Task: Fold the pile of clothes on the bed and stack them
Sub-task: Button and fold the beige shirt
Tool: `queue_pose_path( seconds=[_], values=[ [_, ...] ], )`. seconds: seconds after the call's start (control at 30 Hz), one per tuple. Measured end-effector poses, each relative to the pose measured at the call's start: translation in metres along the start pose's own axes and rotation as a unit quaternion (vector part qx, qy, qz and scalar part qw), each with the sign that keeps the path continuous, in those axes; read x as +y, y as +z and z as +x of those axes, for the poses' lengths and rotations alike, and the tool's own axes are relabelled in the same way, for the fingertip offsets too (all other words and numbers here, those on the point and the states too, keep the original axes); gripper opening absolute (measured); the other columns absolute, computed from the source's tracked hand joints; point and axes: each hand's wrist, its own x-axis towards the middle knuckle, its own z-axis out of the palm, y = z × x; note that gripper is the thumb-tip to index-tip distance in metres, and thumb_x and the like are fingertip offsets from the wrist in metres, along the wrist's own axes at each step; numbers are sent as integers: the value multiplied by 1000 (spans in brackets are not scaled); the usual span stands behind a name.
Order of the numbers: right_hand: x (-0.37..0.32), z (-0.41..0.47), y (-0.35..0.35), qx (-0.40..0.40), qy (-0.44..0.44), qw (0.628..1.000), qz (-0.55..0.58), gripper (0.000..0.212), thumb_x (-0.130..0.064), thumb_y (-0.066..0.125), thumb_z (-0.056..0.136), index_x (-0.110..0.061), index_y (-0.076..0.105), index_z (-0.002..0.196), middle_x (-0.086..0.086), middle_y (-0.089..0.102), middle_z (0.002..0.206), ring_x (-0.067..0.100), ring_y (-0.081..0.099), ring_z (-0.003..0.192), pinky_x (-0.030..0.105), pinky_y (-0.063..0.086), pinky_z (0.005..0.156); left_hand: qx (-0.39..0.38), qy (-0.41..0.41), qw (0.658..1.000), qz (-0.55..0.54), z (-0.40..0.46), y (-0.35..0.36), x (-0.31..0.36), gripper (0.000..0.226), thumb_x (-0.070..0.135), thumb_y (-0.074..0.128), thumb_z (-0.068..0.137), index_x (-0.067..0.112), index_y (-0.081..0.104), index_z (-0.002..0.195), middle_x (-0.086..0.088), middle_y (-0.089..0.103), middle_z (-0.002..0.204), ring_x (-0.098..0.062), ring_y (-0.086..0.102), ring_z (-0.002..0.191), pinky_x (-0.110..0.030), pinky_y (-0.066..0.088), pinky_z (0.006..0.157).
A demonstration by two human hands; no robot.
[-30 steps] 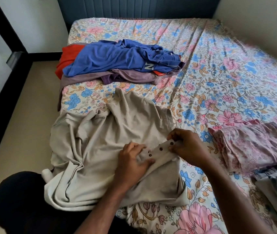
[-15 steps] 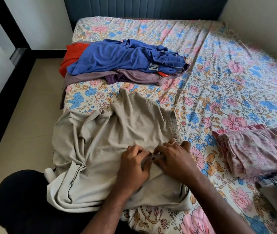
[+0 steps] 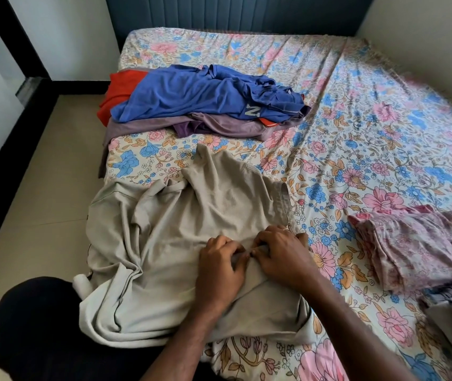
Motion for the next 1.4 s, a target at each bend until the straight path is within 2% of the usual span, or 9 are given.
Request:
queue_pose_path(
  seconds=[0.47,0.63,0.83,0.93,1.0,1.1,1.17,1.33,1.4],
  values=[
    [5,14,-4,-34,18,999,24,16,-52,66,85,-37,67,91,-17,64,99,11,55,110,47,40,94,1,-9,999,41,0,6,-2,10,29,73,84,23,65,84,7,55,87,-17,52,87,-34,43,77],
    [-3,20,-2,-32,50,998,11,7,-42,63,79,-35,60,78,-11,68,93,18,62,99,50,43,96,-6,-16,998,53,1,9,-4,9,28,72,84,21,65,84,5,55,87,-19,52,88,-35,42,78],
    [-22,16,10,-10,71,995,-69,12,-27,60,76,-23,64,86,-7,56,82,21,60,87,58,41,98,-22,-17,996,87,1,10,0,7,15,68,79,21,65,83,2,56,87,-23,52,88,-38,42,76],
    [-30,15,9,-18,90,992,-81,17,-29,63,75,-22,66,91,-7,53,82,23,61,92,63,35,101,-24,-19,995,96,1,9,2,10,14,65,76,21,67,83,2,58,88,-23,52,88,-38,40,76],
    [-27,13,7,-10,92,995,-48,17,-29,63,77,-24,68,93,-8,54,85,23,62,98,59,35,101,-25,-19,994,100,1,8,2,10,16,67,76,22,65,83,2,57,88,-24,53,89,-39,40,76],
    [-13,5,5,18,77,997,18,15,-41,65,84,-32,68,96,-11,65,98,17,60,106,47,35,96,-15,-6,996,92,0,7,0,10,24,67,84,24,65,94,4,57,92,-22,53,93,-39,41,78],
    [1,-4,-2,40,72,996,47,24,-53,68,83,-36,66,100,-16,62,105,11,57,100,41,33,91,-9,5,997,78,-1,5,-1,18,27,67,87,27,66,105,5,57,96,-19,52,95,-36,41,80],
    [37,-21,-25,42,104,991,72,37,-59,71,77,-40,67,108,-20,67,101,9,62,98,45,46,96,-18,6,997,76,0,3,2,33,24,71,77,34,66,108,9,56,97,-17,54,96,-32,40,79],
    [36,-22,-26,23,89,994,59,39,-61,69,80,-41,68,113,-20,67,108,8,58,104,43,41,99,-25,11,997,73,5,2,8,31,32,68,74,34,67,106,10,58,99,-17,56,98,-37,46,80]
  ],
)
